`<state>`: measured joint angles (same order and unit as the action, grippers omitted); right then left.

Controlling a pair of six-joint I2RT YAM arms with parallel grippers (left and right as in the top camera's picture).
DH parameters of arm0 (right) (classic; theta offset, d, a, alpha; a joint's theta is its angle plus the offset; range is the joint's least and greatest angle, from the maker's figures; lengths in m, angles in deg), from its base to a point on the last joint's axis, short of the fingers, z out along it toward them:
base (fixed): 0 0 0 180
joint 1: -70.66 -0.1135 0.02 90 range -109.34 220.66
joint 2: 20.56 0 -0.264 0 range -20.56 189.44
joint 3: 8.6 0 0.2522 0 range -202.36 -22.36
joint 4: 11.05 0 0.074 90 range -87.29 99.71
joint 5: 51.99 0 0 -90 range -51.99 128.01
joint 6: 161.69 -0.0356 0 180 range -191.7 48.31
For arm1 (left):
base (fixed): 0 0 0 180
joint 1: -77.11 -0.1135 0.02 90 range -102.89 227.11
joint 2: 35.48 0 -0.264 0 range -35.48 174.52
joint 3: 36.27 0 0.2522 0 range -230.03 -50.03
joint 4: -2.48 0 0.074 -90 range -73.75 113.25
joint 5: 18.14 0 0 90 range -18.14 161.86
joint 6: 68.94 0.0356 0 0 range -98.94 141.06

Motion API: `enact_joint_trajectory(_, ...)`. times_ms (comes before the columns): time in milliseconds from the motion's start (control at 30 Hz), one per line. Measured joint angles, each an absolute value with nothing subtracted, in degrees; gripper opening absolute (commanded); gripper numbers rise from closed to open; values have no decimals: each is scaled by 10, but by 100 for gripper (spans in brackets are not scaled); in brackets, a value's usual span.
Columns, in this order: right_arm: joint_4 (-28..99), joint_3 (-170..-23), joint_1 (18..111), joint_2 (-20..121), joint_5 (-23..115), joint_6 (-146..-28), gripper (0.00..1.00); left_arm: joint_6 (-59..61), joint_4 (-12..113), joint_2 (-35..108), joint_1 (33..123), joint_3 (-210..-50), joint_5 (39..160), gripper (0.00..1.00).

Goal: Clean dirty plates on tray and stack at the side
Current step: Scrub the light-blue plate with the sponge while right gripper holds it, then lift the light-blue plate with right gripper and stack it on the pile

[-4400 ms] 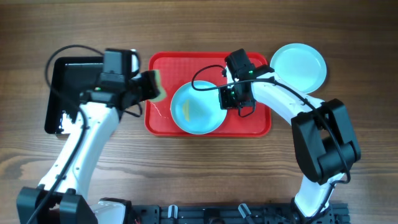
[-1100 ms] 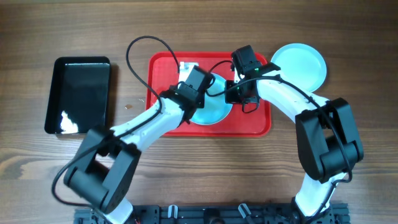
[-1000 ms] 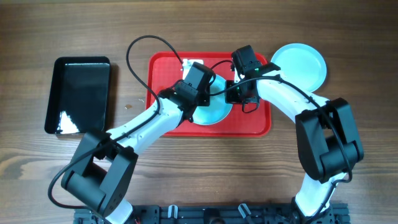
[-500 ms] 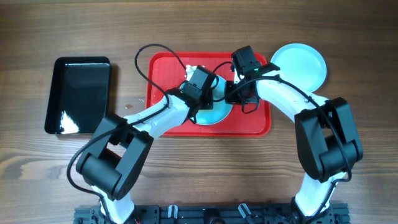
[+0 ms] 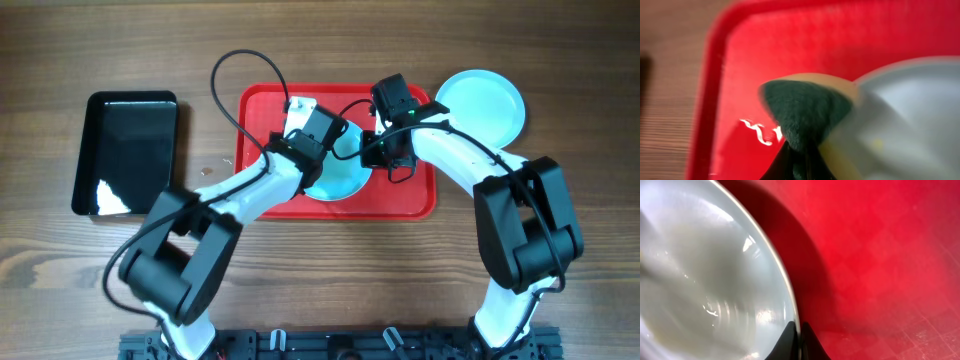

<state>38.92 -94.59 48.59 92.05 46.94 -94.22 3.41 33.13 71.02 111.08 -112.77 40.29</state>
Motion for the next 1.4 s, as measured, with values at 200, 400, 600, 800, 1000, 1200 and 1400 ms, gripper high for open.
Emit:
enact_joint_trajectory(200,391,-946,486,919,469,-942,4,1,364,607,1099,-1128,392,4)
enact_joint_trajectory(400,379,-946,486,910,467,-942,5,-49,382,600,1078,-1128,662,4)
enact_joint_trajectory(600,378,-946,486,910,467,-942,4,-85,384,677,1087,-1124,742,4)
enact_joint_trajectory(800,378,-946,486,910,467,-942,5,-86,384,696,1090,-1122,698,4)
enact_joint_trajectory(1000,378,-946,486,910,467,-942,4,-60,393,696,1087,-1122,554,4)
enact_joint_trajectory(1200,376,-946,486,910,467,-942,4,-53,399,677,1087,-1122,485,4)
enact_joint_trajectory(1400,378,-946,486,890,463,-937,4,-51,415,584,1081,-1122,459,4)
